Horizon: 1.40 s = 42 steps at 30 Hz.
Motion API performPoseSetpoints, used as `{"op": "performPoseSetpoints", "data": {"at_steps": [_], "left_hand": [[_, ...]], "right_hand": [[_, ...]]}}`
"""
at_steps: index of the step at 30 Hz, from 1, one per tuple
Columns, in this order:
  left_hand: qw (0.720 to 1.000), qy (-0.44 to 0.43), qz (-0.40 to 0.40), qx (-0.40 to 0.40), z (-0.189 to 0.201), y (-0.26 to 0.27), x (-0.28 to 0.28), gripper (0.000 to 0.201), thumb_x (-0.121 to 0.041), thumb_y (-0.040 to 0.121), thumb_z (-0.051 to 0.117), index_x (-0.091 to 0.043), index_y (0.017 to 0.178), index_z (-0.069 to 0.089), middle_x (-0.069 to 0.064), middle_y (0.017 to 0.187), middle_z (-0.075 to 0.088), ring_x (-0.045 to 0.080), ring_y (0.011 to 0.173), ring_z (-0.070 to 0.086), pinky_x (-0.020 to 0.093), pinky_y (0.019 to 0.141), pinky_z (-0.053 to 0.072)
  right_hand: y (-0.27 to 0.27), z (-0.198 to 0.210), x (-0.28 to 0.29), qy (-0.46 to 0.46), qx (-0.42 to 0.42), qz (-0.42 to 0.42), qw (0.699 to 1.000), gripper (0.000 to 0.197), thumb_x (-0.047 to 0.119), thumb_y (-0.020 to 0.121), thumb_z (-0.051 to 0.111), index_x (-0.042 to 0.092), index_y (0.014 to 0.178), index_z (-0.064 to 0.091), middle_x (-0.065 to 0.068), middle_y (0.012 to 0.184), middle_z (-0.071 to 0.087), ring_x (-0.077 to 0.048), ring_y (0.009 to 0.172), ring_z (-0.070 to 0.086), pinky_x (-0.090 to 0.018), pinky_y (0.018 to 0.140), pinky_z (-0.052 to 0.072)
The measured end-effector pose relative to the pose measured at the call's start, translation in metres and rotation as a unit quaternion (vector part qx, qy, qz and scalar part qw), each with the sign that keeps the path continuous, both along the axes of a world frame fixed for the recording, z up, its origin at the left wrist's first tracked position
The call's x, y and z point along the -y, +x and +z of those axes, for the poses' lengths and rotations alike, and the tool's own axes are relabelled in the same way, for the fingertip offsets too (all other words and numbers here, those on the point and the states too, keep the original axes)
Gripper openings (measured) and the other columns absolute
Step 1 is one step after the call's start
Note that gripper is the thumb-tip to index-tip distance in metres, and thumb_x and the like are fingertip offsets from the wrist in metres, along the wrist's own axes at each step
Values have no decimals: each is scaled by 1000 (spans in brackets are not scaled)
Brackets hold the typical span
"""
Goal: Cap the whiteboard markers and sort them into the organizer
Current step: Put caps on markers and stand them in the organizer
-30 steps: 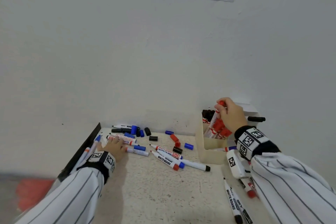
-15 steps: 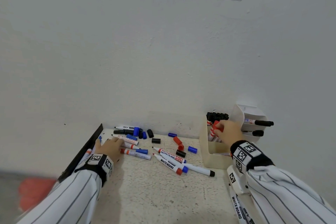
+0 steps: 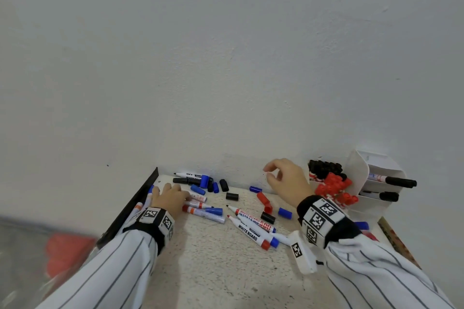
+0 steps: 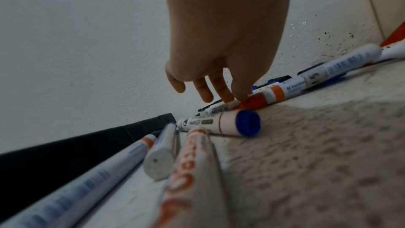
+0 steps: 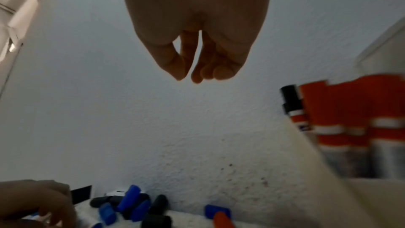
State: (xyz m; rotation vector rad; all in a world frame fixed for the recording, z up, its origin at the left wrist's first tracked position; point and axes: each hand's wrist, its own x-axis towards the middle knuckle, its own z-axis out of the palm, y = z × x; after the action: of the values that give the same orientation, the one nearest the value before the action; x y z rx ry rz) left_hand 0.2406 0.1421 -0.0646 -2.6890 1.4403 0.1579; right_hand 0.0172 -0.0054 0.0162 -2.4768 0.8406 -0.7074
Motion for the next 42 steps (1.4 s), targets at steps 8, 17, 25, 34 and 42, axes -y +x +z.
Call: {"op": "performPoseSetpoints", "data": {"at_steps": [8, 17, 25, 34, 42], "left_hand": [[999, -27, 1, -43, -4, 9, -1, 31, -22, 94, 45, -35, 122, 46, -5, 130, 50, 18, 125, 37, 50, 107, 18], [994, -49, 23, -95, -4, 14, -2, 23, -21, 94, 44, -25, 115, 52, -1, 121, 54, 19, 115, 47, 41, 104, 27], [945, -172, 164, -223, 5, 23, -9, 25, -16, 97, 35, -10, 119, 46, 11, 119, 56, 23, 108, 55, 29, 84, 42], [867, -289, 234, -332, 3, 11, -13, 32, -23, 95, 41, -16, 125, 48, 8, 103, 63, 16, 77, 60, 29, 71, 52], [855, -282, 226, -372, 11, -21, -25, 32, -18, 96, 37, -16, 128, 42, -2, 88, 53, 4, 65, 47, 18, 53, 37]], "right_hand": [[96, -39, -11, 158, -173, 76, 969, 45, 12, 94, 46, 15, 139, 38, -4, 142, 43, -19, 125, 44, -27, 104, 33], [149, -75, -5, 93, -282, 152, 943, 57, -1, 90, 38, 21, 142, 32, -8, 144, 37, -25, 130, 38, -32, 111, 28], [143, -78, 6, 19, -327, 102, 939, 48, 12, 89, 52, 20, 135, 43, -2, 136, 41, -20, 122, 41, -33, 106, 35], [139, -65, 7, 21, -359, 62, 931, 26, 12, 91, 51, 7, 116, 56, -10, 123, 56, -23, 112, 53, -25, 94, 40], [100, -70, -1, 13, -396, 145, 907, 38, 12, 90, 52, 20, 127, 53, -2, 132, 48, -18, 118, 48, -24, 102, 38]]}}
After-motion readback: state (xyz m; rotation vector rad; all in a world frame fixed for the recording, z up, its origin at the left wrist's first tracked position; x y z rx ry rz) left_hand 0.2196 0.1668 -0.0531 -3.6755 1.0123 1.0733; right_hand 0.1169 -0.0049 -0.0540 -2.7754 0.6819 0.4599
